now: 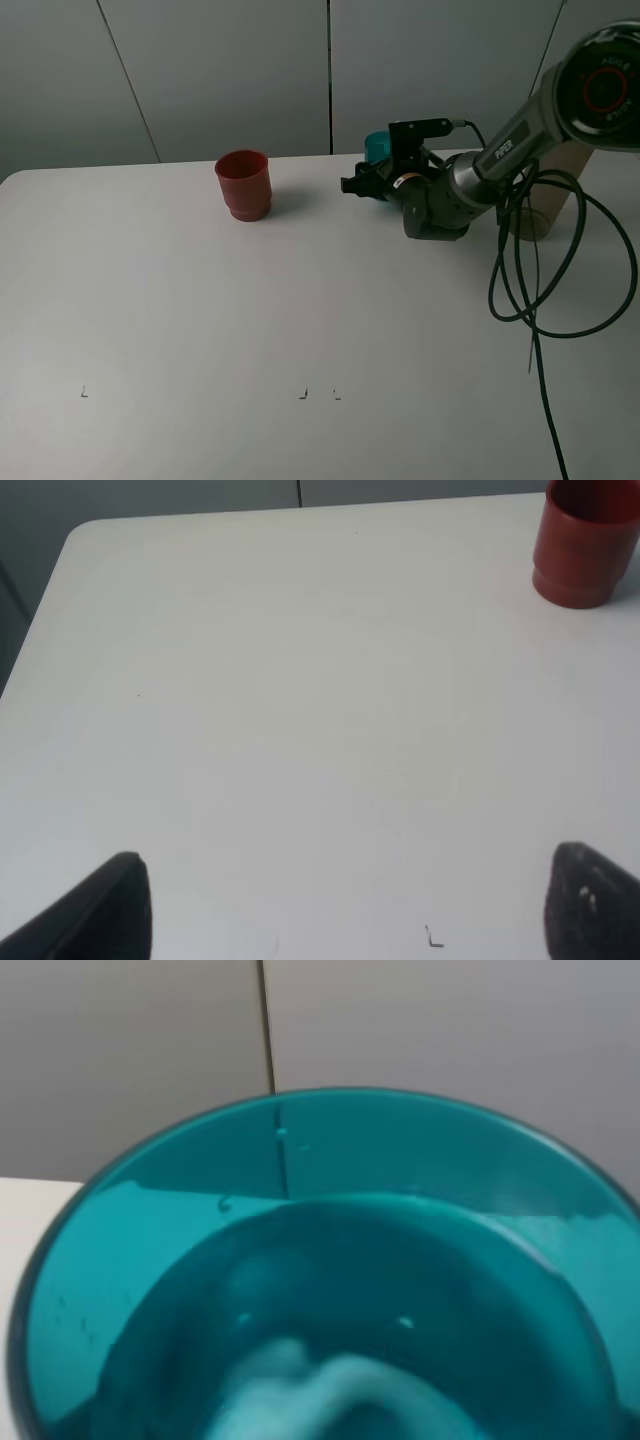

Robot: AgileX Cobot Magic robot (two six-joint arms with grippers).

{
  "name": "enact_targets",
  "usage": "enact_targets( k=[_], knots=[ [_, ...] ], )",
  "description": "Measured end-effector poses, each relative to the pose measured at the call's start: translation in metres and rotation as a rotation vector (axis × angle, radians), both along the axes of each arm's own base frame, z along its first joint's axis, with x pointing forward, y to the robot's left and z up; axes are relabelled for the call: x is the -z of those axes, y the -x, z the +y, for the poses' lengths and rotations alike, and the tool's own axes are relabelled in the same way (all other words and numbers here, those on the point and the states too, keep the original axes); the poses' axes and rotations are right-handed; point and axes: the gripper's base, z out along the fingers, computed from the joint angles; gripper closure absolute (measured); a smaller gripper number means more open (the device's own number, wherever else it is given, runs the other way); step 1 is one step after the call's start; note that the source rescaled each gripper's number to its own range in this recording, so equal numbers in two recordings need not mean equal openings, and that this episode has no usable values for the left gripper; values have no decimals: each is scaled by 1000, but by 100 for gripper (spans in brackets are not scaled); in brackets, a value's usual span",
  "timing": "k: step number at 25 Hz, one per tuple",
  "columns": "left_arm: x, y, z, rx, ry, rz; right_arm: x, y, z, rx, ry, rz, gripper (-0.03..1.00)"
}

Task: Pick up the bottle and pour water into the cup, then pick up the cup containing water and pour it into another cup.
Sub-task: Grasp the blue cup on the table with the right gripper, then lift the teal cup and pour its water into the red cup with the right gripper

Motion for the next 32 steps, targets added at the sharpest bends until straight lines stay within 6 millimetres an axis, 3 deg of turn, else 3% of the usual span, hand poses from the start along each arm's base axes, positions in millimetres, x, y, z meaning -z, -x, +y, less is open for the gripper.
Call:
enact_targets(
  k=[15, 21, 32],
  knots=[
    [0, 0, 0, 3, -6, 0, -5, 1, 8, -117, 50, -6, 96],
    [0, 0, 0, 3, -6, 0, -29, -6, 17, -175, 57, -36, 96],
    [0, 0, 0, 3, -6, 0, -72, -40, 43, -297, 96, -68, 96]
  ],
)
